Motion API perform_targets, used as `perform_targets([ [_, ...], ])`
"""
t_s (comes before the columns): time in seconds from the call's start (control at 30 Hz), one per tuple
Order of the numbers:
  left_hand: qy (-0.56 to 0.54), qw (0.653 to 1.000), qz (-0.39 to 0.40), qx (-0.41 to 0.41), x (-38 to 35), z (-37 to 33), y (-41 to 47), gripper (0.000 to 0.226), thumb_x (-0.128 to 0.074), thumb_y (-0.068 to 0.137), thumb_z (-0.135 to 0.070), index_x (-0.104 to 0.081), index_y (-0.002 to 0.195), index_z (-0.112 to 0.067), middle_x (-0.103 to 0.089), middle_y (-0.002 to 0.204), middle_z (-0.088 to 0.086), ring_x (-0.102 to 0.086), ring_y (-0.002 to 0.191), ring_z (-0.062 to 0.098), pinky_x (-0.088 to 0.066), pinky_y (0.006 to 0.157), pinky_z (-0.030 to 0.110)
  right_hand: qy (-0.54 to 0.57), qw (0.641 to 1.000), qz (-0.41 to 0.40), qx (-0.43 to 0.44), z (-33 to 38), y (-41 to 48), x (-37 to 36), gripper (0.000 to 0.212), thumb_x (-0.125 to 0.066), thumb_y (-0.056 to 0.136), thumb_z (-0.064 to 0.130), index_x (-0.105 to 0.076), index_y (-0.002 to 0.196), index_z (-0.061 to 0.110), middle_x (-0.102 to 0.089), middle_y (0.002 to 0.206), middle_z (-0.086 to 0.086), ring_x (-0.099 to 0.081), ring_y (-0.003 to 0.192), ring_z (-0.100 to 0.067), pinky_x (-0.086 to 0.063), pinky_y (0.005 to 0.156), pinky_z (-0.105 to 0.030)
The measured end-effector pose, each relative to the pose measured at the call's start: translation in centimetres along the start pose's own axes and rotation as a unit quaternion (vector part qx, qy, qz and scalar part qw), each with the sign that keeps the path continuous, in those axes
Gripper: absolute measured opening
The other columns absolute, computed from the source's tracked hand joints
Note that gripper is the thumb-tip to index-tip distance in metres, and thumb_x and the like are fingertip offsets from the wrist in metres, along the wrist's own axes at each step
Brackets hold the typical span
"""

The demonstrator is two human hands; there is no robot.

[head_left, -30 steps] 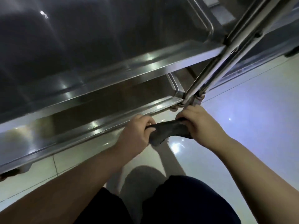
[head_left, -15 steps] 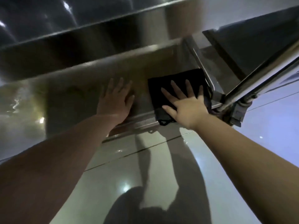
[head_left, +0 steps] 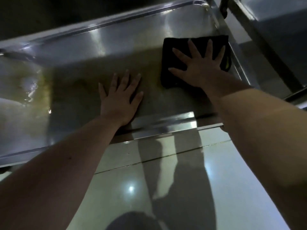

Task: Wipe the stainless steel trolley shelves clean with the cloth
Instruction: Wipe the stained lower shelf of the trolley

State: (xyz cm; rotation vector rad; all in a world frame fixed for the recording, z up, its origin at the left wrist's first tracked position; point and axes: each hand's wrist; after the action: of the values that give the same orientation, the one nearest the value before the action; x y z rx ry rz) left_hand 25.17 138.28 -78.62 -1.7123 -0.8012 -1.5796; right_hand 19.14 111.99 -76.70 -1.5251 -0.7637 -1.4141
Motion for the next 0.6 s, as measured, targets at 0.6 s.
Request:
perform_targets([
  [0.6,-0.01,1.0,-0.005,0.008,-0.6,-0.2,-0.1,0.057,-0.008,0.095,-0.061,0.006,0.15,-0.053,0.009,0.163,-0.015,0.009,0.151,0.022,0.008,0.114,0.064,0.026,0.997,-0.001,0.074,3.2,-7.1,-2.2,0.058,-0.003,0.081,0.081,0.013,0.136,0.07,0.018,0.16,0.02,0.023,0.144,-0.043,0.018,0.106,-0.07],
])
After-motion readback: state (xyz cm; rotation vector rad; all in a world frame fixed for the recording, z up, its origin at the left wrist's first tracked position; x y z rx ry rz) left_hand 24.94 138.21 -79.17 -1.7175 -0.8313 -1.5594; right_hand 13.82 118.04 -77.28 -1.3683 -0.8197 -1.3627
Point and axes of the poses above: each hand's wrist, its own y-axis towards the middle knuckle, its own x-axis out of the back of the hand, z = x × y
